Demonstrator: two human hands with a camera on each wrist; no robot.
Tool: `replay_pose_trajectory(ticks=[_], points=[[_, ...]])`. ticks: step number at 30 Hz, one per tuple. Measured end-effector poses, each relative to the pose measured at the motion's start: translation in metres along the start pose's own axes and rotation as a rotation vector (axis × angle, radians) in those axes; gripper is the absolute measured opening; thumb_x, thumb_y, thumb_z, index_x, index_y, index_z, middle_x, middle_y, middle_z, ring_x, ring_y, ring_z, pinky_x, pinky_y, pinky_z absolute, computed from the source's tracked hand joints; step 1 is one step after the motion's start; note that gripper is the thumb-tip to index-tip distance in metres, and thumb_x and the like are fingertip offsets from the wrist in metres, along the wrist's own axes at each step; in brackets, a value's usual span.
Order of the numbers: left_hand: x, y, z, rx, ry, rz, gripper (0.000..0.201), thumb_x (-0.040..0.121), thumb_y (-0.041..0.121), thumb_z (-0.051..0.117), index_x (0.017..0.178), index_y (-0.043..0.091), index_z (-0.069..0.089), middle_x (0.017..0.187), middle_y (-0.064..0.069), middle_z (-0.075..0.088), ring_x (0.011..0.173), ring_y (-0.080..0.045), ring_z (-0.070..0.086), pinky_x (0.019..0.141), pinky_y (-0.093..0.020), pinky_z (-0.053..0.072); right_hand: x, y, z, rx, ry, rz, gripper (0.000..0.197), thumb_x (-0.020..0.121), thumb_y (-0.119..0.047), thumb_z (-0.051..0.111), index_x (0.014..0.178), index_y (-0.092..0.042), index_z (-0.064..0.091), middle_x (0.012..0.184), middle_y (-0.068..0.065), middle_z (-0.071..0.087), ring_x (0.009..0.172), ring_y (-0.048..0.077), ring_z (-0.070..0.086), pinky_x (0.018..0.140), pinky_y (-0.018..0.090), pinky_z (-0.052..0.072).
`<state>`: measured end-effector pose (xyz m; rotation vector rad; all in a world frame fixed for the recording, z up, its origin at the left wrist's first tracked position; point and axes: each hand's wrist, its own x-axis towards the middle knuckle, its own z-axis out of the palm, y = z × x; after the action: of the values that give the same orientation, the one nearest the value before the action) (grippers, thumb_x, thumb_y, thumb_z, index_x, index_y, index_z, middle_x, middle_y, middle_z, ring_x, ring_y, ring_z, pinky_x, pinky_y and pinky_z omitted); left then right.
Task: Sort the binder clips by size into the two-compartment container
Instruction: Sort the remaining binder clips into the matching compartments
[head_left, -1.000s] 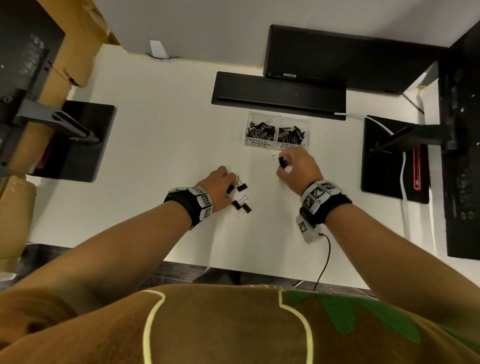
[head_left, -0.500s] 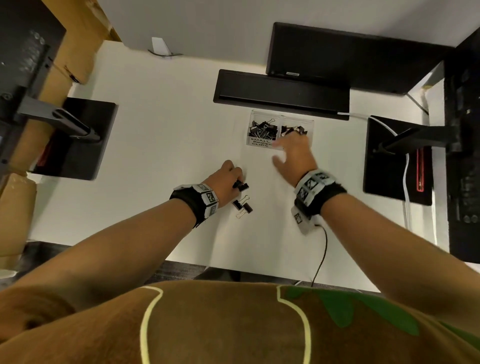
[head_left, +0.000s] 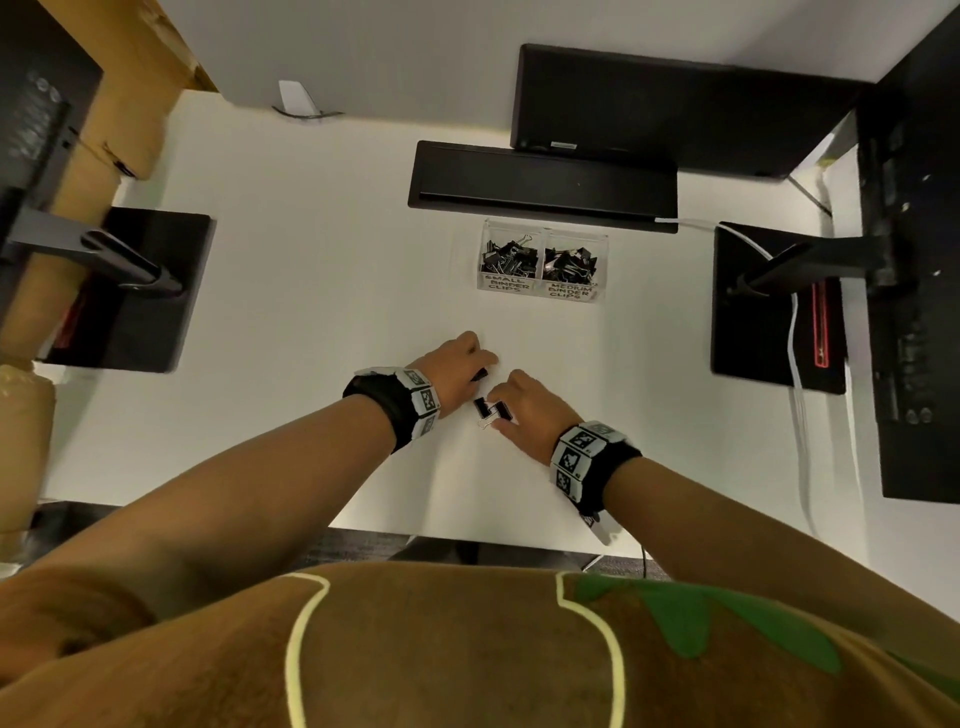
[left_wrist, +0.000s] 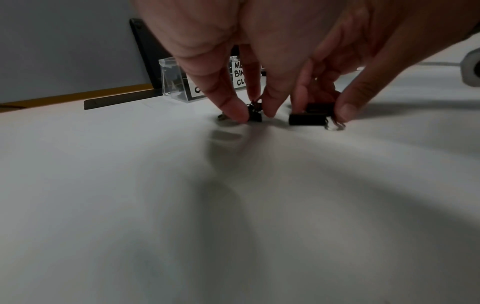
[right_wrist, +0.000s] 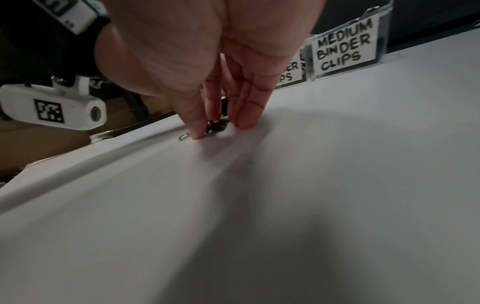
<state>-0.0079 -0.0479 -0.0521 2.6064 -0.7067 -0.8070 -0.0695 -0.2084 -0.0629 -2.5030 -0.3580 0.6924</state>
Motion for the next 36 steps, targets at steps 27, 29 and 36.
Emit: replay_pose_trajectory(ticks=[27, 29, 36], points=[[0.036, 0.039, -0.056, -0.426, 0.336, -0.125, 0.019, 0.086, 0.019, 0.065, 0.105, 0.015, 0.064, 0.111, -0.003, 0.060, 0.090, -0.014, 0.054, 0.082, -0.023, 0.043, -0.004, 0.032, -0.025, 0.036, 0.178, 0.206, 0.016, 0.089, -0.021, 0.056, 0.100, -0.009, 0.057, 0.109, 0.009, 0.050, 0.099, 0.025, 0.050, 0.079, 0.033, 0.047], [0.047, 0.050, -0.067, -0.461, 0.381, -0.096, 0.015, 0.086, 0.019, 0.066, 0.099, 0.012, 0.066, 0.103, -0.001, 0.062, 0.086, -0.012, 0.053, 0.082, -0.024, 0.045, -0.005, 0.032, -0.026, 0.001, 0.182, 0.207, 0.015, 0.089, -0.016, 0.053, 0.099, -0.006, 0.056, 0.106, 0.011, 0.052, 0.095, 0.029, 0.053, 0.075, 0.038, 0.047], [0.087, 0.080, -0.085, -0.615, 0.431, -0.107, 0.015, 0.086, 0.016, 0.064, 0.101, 0.012, 0.061, 0.105, -0.007, 0.066, 0.089, -0.021, 0.063, 0.083, -0.033, 0.054, -0.006, 0.042, -0.044, -0.032, 0.178, 0.253, 0.020, 0.085, -0.015, 0.052, 0.102, -0.004, 0.053, 0.104, 0.013, 0.058, 0.086, 0.033, 0.058, 0.072, 0.037, 0.048]])
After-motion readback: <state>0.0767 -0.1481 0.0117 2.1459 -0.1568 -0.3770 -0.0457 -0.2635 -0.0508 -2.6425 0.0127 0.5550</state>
